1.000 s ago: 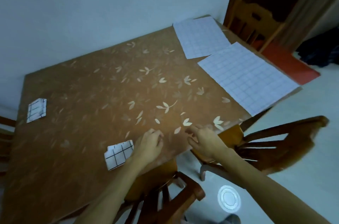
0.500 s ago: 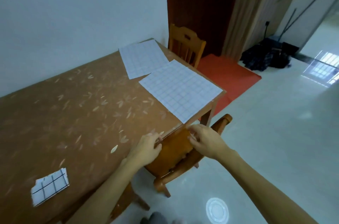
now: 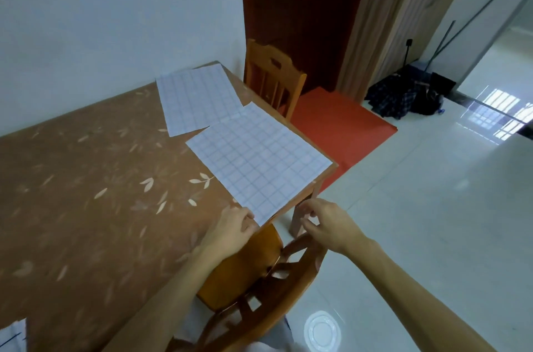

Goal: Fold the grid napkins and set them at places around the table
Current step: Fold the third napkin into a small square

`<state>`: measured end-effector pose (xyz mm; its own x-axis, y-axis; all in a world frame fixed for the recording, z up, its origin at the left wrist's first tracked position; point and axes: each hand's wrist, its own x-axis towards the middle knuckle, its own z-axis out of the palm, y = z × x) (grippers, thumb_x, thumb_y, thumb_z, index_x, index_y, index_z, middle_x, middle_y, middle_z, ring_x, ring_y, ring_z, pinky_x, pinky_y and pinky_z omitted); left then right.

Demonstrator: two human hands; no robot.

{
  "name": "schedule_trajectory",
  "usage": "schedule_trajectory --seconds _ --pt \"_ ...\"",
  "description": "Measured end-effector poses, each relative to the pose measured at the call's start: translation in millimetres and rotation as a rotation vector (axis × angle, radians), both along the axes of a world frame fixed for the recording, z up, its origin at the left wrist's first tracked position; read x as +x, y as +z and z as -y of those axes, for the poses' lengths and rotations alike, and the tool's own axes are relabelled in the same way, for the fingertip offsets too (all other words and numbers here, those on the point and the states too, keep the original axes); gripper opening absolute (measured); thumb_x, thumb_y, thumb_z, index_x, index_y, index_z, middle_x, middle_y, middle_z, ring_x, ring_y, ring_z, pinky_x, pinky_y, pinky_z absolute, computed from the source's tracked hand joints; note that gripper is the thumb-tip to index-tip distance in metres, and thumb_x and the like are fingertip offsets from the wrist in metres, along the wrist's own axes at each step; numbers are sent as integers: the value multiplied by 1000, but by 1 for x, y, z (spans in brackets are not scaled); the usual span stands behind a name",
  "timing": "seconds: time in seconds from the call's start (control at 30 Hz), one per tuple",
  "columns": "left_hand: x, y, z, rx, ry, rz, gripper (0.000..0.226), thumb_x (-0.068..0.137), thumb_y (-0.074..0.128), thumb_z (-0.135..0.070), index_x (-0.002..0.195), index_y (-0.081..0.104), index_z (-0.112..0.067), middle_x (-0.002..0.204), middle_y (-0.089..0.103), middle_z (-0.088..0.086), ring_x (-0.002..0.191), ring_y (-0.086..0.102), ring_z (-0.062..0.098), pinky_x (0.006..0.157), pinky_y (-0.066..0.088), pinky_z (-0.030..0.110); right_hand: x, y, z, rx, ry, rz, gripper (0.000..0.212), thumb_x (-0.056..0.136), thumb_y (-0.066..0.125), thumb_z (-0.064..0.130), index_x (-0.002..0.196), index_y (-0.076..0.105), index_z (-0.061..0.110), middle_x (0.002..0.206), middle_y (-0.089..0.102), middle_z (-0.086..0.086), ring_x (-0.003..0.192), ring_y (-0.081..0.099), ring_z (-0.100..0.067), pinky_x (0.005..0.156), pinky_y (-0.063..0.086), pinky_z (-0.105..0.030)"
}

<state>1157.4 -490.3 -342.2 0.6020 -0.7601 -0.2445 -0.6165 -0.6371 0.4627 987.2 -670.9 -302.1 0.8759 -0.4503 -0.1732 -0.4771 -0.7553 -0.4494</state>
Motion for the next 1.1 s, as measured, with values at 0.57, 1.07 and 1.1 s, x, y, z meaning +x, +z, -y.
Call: schedule_trajectory --seconds 0.57,1.07,1.1 --pt "14 -102 100 305 -38 142 53 88 69 -10 136 47 -18 145 41 2 133 40 22 106 42 33 75 -59 110 75 198 -248 32 99 53 25 129 60 19 127 65 2 111 62 -14 96 48 -25" --pt "6 -43 116 -74 543 12 9 100 54 -22 101 63 -26 99 65 -15 90 56 -1 77 40 13 134 -79 207 18 615 -290 65 89 69 31 148 42 19 146 49 -4 129 48 -26 107 41 -33" --pt "5 -33 117 -130 585 20 8 99 57 -25 100 64 -28 96 66 -18 88 58 -3 77 41 12 138 -77 211 -2 627 -269 66 90 68 31 148 41 19 148 48 -3 132 45 -25 109 38 -32"
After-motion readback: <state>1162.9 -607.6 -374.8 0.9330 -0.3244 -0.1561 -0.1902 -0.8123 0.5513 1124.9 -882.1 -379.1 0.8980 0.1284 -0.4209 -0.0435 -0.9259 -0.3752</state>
